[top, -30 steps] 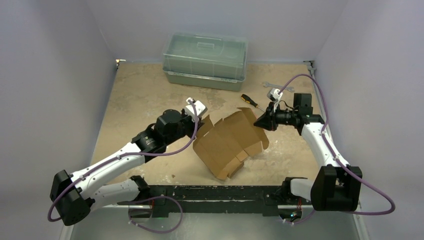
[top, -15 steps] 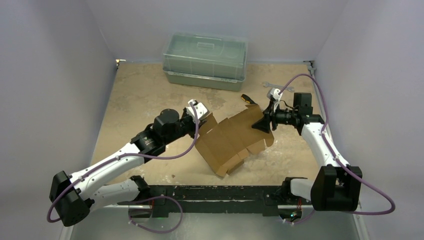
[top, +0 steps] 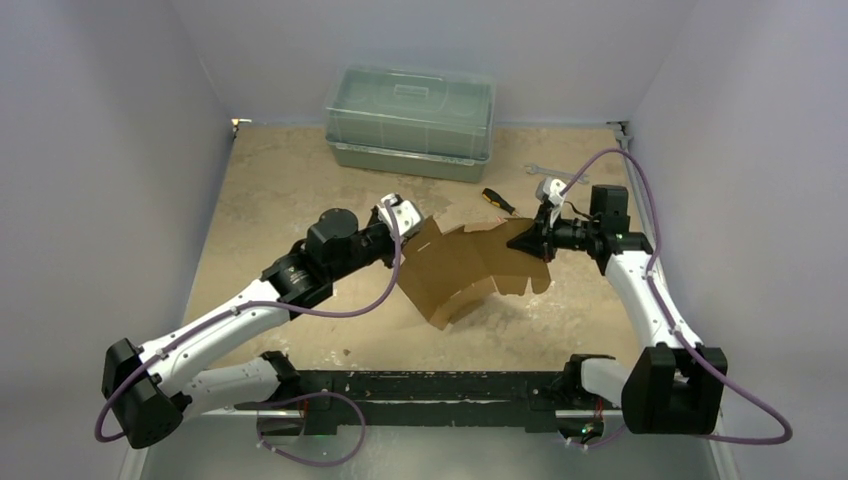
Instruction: Fold the paper box
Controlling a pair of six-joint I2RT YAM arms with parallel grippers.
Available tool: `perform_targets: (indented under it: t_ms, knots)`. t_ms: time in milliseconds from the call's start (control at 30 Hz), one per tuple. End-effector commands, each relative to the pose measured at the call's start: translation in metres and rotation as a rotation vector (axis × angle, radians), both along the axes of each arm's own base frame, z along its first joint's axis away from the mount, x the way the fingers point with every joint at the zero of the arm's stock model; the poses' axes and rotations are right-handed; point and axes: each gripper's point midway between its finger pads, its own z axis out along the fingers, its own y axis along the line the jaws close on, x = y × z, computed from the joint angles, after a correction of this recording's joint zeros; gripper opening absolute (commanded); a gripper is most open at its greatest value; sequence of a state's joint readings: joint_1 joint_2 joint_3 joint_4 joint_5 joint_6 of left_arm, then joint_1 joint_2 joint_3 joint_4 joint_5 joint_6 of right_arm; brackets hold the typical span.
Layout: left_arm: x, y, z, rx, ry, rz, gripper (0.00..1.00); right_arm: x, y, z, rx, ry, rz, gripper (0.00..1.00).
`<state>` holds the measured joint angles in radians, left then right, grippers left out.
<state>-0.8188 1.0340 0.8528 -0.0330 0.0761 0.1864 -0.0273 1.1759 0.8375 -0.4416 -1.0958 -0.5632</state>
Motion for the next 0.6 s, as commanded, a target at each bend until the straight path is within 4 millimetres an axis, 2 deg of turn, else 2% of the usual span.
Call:
perform_targets:
  t_ms: [0, 133, 167, 300, 367, 467, 567]
  knots:
    - [0.008, -0.006, 0.039, -0.078, -0.051, 0.018, 0.00, -0.004, 0.001, 0.028, 0.031, -0.113, 0.031, 0.00]
    - [0.005, -0.003, 0.044, -0.171, 0.030, 0.068, 0.34, -0.004, -0.004, 0.034, 0.033, -0.118, 0.008, 0.00]
    - [0.004, 0.002, 0.045, -0.193, 0.040, 0.093, 0.44, -0.002, -0.006, 0.035, 0.030, -0.113, -0.003, 0.00]
    - [0.003, 0.028, 0.045, -0.320, 0.136, 0.248, 0.75, 0.000, -0.008, 0.029, 0.022, -0.093, -0.013, 0.00]
    - [0.002, 0.041, 0.036, -0.357, 0.208, 0.331, 0.81, 0.001, -0.010, 0.028, 0.011, -0.092, -0.018, 0.00]
    - [-0.006, 0.053, 0.021, -0.399, 0.279, 0.374, 0.82, 0.000, -0.010, 0.027, 0.008, -0.094, -0.018, 0.00]
    - [-0.014, 0.063, -0.003, -0.459, 0.331, 0.410, 0.83, 0.000, -0.010, 0.026, 0.007, -0.089, -0.019, 0.00]
